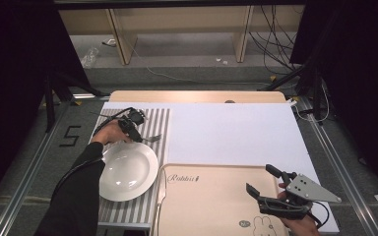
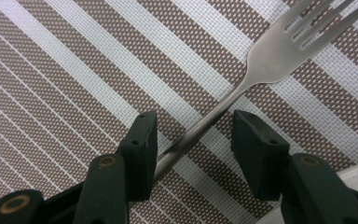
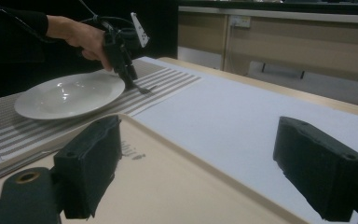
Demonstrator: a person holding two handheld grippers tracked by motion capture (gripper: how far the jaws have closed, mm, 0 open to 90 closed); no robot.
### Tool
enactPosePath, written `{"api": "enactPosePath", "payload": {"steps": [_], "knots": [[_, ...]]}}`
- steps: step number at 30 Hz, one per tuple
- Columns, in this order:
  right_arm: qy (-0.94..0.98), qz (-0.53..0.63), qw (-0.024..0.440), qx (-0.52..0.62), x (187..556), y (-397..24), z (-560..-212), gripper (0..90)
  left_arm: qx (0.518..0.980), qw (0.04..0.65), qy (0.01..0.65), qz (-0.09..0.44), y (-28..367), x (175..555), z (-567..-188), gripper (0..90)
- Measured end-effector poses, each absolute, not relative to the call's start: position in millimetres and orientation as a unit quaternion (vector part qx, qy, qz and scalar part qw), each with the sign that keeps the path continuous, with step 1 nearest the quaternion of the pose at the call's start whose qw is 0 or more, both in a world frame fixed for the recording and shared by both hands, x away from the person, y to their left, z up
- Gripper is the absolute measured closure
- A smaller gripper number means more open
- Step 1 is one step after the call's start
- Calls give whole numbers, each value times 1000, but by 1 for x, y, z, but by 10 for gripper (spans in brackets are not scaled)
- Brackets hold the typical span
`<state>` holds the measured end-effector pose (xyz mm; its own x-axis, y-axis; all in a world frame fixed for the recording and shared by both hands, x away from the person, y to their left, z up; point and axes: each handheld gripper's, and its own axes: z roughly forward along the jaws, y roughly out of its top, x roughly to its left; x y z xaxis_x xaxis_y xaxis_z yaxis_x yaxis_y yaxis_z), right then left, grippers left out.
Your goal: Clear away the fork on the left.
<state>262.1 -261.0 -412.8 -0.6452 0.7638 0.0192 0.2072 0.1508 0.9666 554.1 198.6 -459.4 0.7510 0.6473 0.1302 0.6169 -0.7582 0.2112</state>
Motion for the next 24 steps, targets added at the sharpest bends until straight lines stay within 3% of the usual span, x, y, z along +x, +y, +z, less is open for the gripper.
{"api": "enactPosePath", "payload": {"steps": [17, 24], "knots": [[718, 556, 251, 336, 263, -260, -413, 161, 924, 91, 366, 68, 204, 558, -460, 555], [716, 558, 250, 337, 263, -260, -413, 161, 920, 89, 377, 56, 203, 559, -460, 621]]}}
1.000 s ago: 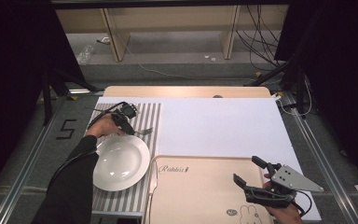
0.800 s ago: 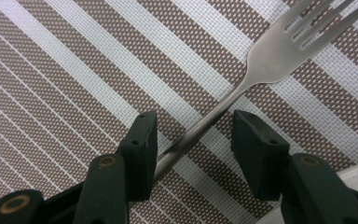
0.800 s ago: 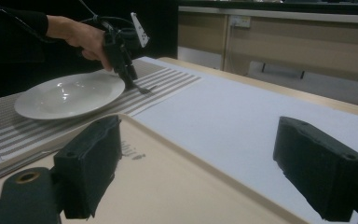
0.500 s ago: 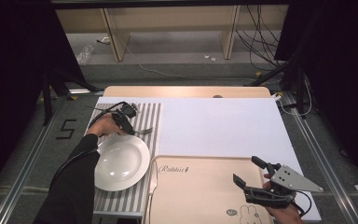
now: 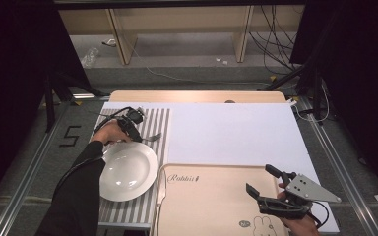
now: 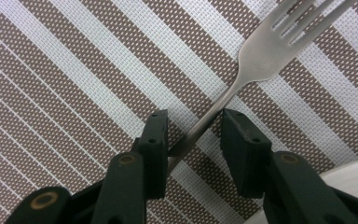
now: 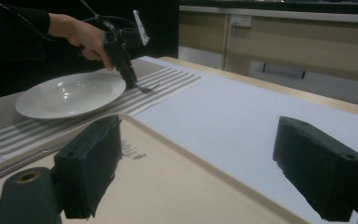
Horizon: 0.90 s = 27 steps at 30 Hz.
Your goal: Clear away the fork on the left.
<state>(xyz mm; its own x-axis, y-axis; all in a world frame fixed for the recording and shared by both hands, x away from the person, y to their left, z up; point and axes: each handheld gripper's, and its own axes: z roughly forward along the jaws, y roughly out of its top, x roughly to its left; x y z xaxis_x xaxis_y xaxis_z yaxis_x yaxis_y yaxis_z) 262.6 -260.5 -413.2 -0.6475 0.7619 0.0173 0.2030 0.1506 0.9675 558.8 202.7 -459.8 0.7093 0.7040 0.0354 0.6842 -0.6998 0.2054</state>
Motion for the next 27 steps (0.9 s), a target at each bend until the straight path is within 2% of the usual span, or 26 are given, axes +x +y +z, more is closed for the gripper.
{"api": "enactPosePath", "payload": {"steps": [11, 21, 27], "knots": [[717, 557, 250, 336, 262, -261, -413, 162, 921, 94, 375, 44, 202, 559, -459, 713], [716, 557, 251, 337, 262, -261, -413, 162, 922, 96, 372, 43, 200, 556, -459, 834], [718, 555, 251, 336, 263, -261, -413, 162, 921, 98, 374, 44, 201, 555, -459, 843]]}}
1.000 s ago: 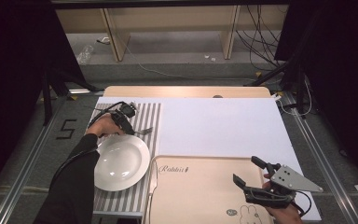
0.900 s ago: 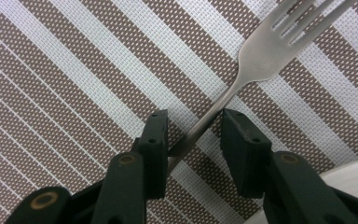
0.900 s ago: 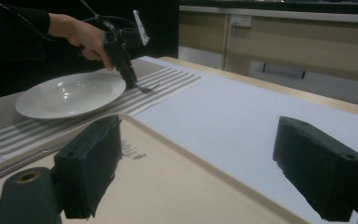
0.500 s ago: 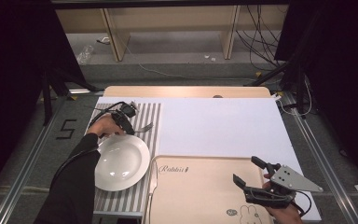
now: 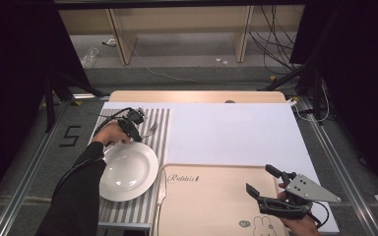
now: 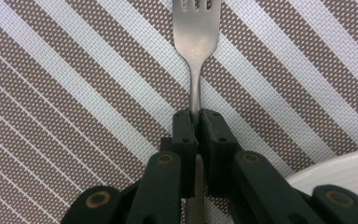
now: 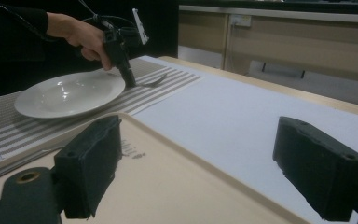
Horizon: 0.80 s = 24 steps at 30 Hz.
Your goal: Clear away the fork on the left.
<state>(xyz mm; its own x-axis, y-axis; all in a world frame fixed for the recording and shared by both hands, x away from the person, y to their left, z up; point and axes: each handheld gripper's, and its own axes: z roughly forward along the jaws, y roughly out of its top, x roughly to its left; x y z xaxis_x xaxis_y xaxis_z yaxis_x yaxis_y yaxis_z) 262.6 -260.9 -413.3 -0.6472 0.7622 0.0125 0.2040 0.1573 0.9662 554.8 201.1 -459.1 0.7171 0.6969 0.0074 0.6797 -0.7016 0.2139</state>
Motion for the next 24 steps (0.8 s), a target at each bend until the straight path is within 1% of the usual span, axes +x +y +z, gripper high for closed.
{"api": "enactPosePath", "payload": {"steps": [3, 6, 13, 15, 17, 22, 24], "knots": [[717, 556, 251, 337, 263, -261, -413, 161, 916, 101, 386, 52, 202, 555, -459, 844], [717, 555, 252, 337, 263, -261, -413, 162, 903, 103, 410, 77, 206, 557, -456, 845], [718, 555, 252, 337, 263, -261, -414, 162, 861, 153, 465, 142, 219, 560, -435, 846], [718, 555, 251, 338, 263, -261, -413, 162, 850, 173, 476, 145, 223, 561, -428, 846], [717, 556, 251, 337, 263, -260, -414, 162, 842, 181, 482, 164, 223, 560, -421, 846], [717, 556, 252, 337, 263, -260, -414, 162, 825, 229, 491, 162, 225, 558, -401, 846], [718, 555, 250, 338, 263, -261, -414, 162, 812, 261, 500, 152, 226, 556, -391, 846]]}}
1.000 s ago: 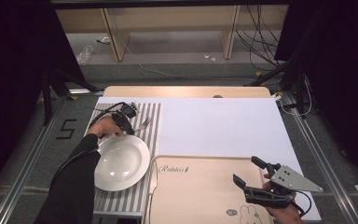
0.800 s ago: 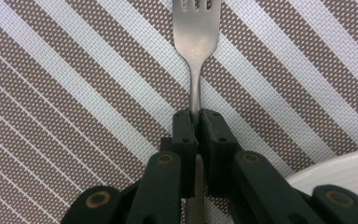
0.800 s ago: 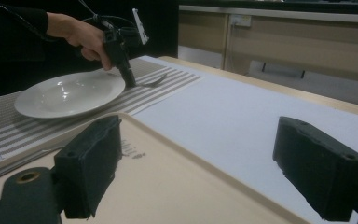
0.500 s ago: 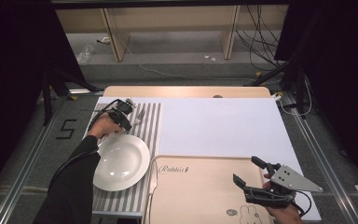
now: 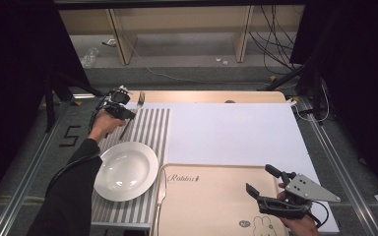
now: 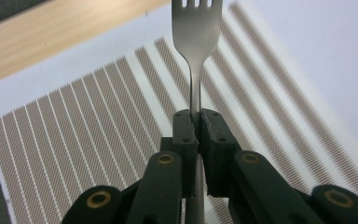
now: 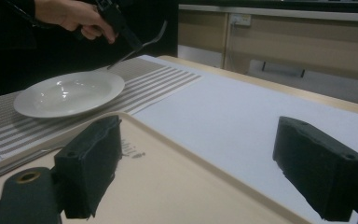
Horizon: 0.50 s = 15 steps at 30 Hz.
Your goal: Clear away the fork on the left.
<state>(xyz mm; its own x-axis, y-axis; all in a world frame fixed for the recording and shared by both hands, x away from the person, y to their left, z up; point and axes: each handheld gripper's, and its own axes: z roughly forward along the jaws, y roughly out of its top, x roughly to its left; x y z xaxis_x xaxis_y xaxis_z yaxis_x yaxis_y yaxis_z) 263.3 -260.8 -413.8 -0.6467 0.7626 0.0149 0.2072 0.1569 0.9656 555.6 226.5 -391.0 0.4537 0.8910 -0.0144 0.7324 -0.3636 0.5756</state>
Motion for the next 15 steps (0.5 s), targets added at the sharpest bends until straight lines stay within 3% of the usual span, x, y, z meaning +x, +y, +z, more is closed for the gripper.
{"api": "enactPosePath", "payload": {"steps": [15], "knots": [[716, 556, 251, 338, 263, -261, -414, 162, 774, 394, 495, 35, 215, 532, -354, 846]]}}
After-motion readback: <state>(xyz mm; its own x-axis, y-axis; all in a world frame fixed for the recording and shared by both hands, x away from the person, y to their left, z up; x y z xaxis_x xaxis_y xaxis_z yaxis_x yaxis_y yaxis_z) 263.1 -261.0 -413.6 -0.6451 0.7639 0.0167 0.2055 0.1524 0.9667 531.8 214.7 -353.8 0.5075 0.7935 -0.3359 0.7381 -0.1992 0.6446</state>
